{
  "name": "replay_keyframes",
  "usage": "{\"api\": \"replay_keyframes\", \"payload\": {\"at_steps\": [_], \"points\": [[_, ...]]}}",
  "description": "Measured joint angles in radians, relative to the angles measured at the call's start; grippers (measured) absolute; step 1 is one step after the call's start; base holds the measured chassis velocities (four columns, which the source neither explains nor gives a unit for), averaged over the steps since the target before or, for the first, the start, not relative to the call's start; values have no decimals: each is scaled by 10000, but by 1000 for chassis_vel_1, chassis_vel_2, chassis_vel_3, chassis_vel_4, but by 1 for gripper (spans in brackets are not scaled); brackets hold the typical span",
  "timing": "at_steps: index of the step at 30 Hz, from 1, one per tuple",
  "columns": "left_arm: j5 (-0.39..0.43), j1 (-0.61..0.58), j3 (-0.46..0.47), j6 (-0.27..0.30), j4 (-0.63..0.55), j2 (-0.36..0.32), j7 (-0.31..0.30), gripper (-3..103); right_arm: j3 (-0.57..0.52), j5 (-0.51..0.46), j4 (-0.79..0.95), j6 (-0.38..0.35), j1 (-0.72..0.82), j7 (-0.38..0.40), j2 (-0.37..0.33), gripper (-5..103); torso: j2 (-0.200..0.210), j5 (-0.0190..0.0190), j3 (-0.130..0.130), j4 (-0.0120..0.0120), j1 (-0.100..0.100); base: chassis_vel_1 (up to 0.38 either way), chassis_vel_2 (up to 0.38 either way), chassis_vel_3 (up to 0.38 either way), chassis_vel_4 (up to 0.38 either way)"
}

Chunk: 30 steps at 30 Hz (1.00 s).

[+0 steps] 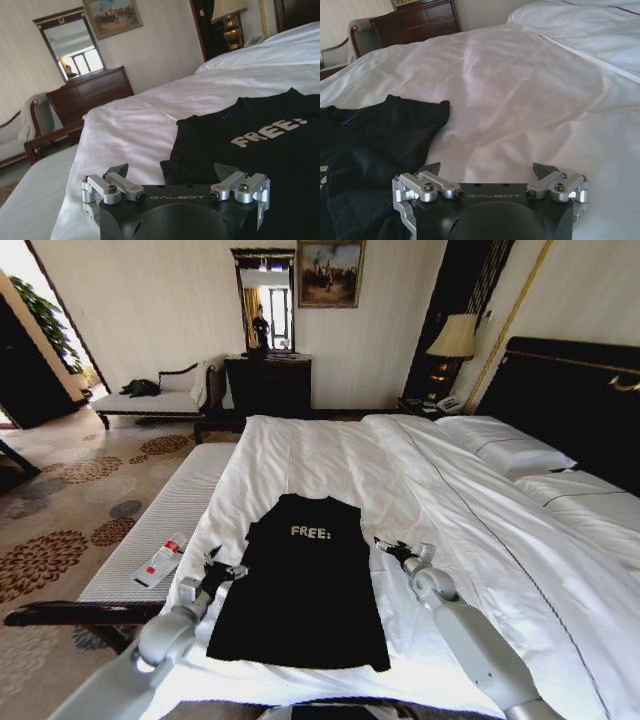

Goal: Fold the clothes on the bed.

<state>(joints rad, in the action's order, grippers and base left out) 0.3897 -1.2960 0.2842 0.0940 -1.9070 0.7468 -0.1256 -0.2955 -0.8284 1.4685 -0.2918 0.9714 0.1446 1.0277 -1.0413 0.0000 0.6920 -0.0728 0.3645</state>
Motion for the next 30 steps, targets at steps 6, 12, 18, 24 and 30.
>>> {"api": "replay_keyframes", "payload": {"at_steps": [6, 12, 18, 24, 30], "points": [[-116, 1394, -1286, -52, 931, 146, 198, 96, 1, -91, 7, -65, 7, 80, -47, 100, 0, -2, 1, -5, 1, 0, 0, 0, 0], [-817, 2150, -2504, 1373, 687, 151, -628, 95, 29, -247, 5, -170, -47, 214, -49, 100, 0, 1, 0, -4, 1, 0, 0, 0, 0], [-1483, 2693, -3200, 2194, 661, 180, -1045, 94, 57, -343, -13, -222, -71, 279, -2, 100, 0, 3, -1, -3, 0, 0, 0, 0, 0], [-1153, 3933, -3995, 2710, 1326, 655, -1232, 94, -10, -832, 113, -504, 3, 447, 16, 100, 0, 1, 0, -4, 1, 0, 0, 0, 0], [-232, 5549, -5421, 3518, 2111, 1289, -1442, 94, -128, -1224, 201, -638, -19, 636, 58, 100, 0, -1, 0, -7, 1, 0, 0, 0, 0]]}}
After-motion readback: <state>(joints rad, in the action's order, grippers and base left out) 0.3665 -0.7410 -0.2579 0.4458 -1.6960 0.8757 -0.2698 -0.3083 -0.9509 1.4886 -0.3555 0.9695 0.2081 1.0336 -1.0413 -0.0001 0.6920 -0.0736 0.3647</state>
